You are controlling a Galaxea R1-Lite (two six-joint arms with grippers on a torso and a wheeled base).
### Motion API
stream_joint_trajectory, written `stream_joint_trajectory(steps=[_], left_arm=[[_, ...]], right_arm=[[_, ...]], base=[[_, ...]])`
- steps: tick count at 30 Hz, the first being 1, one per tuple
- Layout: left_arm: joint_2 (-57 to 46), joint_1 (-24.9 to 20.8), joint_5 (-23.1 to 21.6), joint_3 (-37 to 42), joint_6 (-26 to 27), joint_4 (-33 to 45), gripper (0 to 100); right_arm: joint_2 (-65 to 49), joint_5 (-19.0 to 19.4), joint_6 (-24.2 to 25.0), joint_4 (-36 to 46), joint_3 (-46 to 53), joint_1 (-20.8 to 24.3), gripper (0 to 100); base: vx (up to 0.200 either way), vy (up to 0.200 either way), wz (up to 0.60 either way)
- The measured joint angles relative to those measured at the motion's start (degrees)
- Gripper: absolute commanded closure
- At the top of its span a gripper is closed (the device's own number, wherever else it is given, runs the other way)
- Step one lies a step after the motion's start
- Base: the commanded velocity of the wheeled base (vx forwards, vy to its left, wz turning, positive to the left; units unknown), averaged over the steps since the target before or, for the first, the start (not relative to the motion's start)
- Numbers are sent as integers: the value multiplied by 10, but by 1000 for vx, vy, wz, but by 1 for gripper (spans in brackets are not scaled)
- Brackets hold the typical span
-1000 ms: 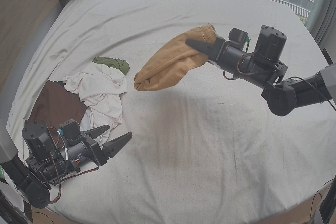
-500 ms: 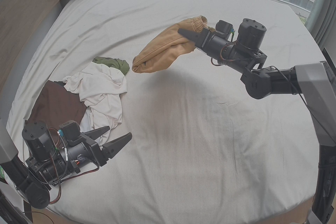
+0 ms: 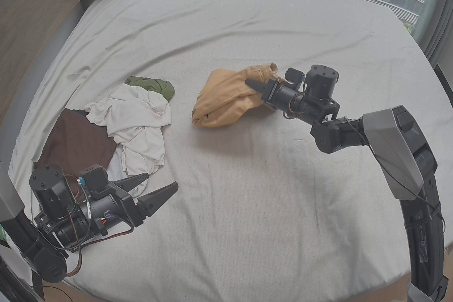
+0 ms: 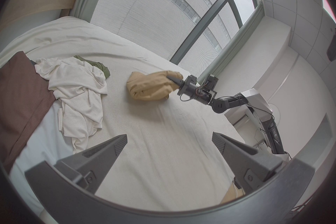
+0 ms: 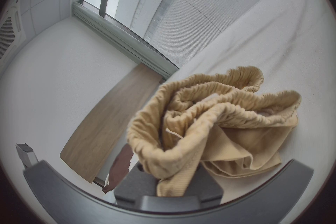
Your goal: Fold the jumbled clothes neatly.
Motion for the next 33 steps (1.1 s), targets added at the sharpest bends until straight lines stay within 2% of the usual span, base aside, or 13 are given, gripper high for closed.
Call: stream_joint_trajectory(steps=[9, 10, 18, 26, 33], left_arm=[[0, 1, 0, -2, -1, 0, 0], [0, 1, 0, -3, -1, 0, 0], [-2, 1, 0, -6, -1, 0, 0], [-14, 1, -6, -2, -1, 0, 0], [-42, 0, -35, 10, 2, 0, 0]], right_arm=[[-30, -4, -47, -15, 132, -3, 100], [-33, -4, -50, -22, 142, -3, 0], [-56, -15, -55, -62, 196, -3, 0], [-111, -22, -75, -85, 302, 0, 0], [-184, -28, -101, -204, 476, 1, 0]], base=[[0, 0, 0], [0, 0, 0], [0, 0, 0], [0, 0, 0], [0, 0, 0]])
